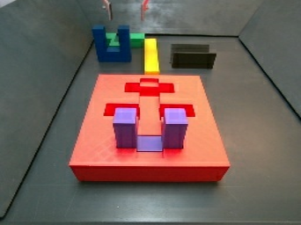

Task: Pick up the blue object. Move up. Move to above the board. Insert the blue object.
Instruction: Pick up the blue object.

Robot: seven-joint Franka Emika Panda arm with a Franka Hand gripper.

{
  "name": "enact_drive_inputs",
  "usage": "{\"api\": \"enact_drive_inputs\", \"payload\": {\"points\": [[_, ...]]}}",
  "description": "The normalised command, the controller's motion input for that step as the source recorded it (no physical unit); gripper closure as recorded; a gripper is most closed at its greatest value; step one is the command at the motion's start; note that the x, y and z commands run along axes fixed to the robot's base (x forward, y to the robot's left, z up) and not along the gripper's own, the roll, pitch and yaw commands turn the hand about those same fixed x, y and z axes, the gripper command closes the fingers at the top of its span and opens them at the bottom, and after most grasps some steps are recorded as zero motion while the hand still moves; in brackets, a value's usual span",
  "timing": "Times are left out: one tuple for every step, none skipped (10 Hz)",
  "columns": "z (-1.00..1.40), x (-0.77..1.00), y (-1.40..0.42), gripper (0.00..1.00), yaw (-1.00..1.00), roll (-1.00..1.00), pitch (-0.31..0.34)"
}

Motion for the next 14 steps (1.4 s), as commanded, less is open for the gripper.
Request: {"api": "enact_drive_inputs", "payload": {"points": [[-0.24, -0.06, -0.01, 0.00, 0.00, 0.04, -0.053], [-0.28, -0.09, 0.00, 0.00, 0.00, 0.05, -0.049], [-0.33, -0.09, -0.01, 0.00, 0.00, 0.07, -0.031], [-0.32, -0.09, -0.01, 0.00, 0.01, 0.07, -0.027], [-0.33, -0.07, -0.01, 0.00, 0.01, 0.07, -0.027], [-0.32, -0.05, -0.01, 0.00, 0.01, 0.08, -0.027], [-0.32, -0.01, -0.01, 0.00, 0.01, 0.08, -0.033], [-0.32, 0.00, -0.01, 0.00, 0.00, 0.08, -0.030], [-0.21, 0.00, -0.01, 0.00, 0.01, 0.06, -0.019], [-0.02, 0.02, 0.01, 0.00, 0.00, 0.00, 0.000], [0.00, 0.24, 0.12, 0.00, -0.09, -0.04, 0.130], [0.00, 0.09, 0.00, 0.00, 0.00, 0.00, 0.130], [0.00, 0.00, 0.00, 1.00, 0.00, 0.00, 0.000], [0.00, 0.00, 0.00, 1.00, 0.00, 0.00, 0.000]]}}
